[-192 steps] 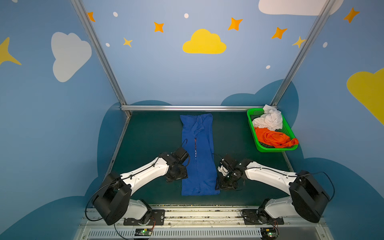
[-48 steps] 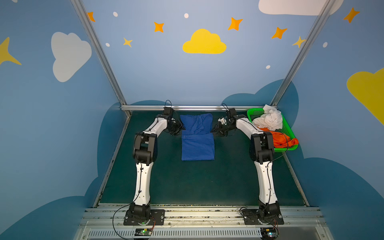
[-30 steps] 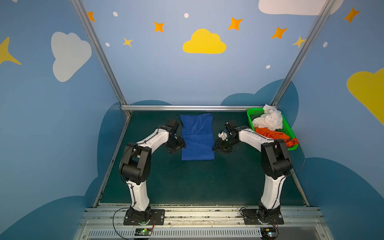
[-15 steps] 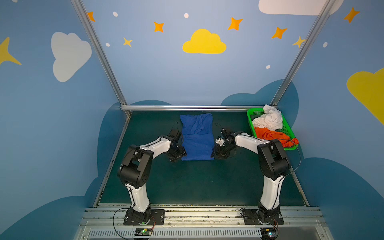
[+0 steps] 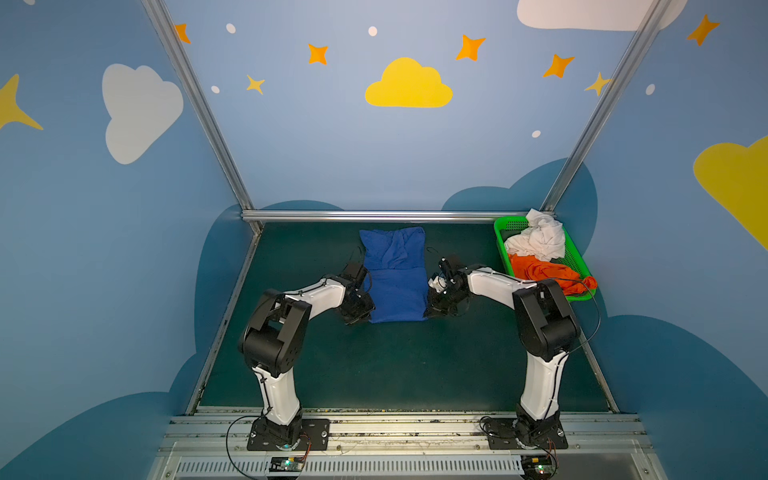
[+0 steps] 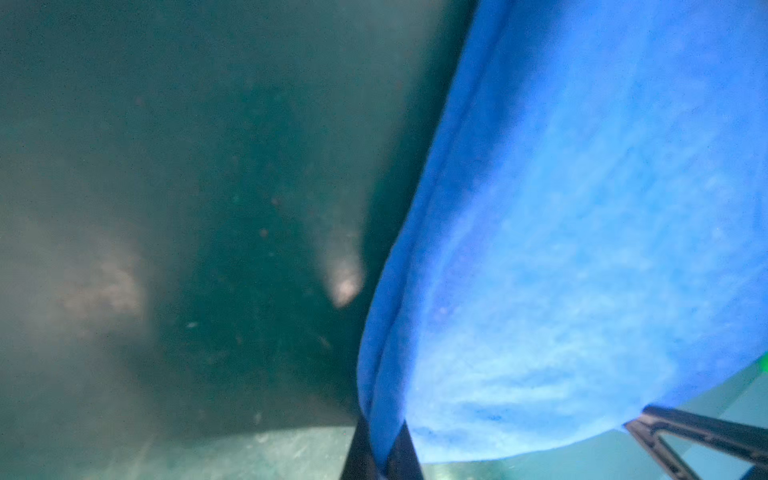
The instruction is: Fold and stack the t-shirts
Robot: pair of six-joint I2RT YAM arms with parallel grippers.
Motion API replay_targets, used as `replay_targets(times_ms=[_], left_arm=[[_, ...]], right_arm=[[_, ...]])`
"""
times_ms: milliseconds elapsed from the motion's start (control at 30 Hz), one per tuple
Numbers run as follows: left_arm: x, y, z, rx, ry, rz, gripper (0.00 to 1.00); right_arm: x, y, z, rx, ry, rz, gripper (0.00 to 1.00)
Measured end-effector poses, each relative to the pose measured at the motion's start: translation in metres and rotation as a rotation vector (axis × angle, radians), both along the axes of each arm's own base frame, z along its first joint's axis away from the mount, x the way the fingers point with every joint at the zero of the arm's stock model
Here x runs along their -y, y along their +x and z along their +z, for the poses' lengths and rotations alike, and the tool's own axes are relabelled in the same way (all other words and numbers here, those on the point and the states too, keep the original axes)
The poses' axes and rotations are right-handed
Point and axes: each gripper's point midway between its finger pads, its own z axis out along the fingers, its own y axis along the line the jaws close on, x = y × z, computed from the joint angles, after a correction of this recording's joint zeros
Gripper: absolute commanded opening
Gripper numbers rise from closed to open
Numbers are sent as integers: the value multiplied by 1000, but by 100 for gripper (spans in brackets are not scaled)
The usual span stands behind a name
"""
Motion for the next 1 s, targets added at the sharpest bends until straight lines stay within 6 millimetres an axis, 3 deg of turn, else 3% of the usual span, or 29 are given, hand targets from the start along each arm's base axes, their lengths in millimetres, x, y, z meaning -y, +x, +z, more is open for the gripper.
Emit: replay_targets(times_ms=[233,467,733,833,1000], left_arm=[[-2,-17,6,8,-1,-8,5],[1,-65,25,56,7,-26,5],[4,-123,33,112,40,-44,5],[3,-128,41,140,37,-28,5],[3,-117,67,218,27,7,5]], right_arm=[[3,-19,-3,-3,-1,11,0],[5,-77,14,32,-7,58,0],[12,-144,22,69,-38,82,0],[14,-150,33,104,-31,62,0],[20,-137,63,208,-29,10,0]])
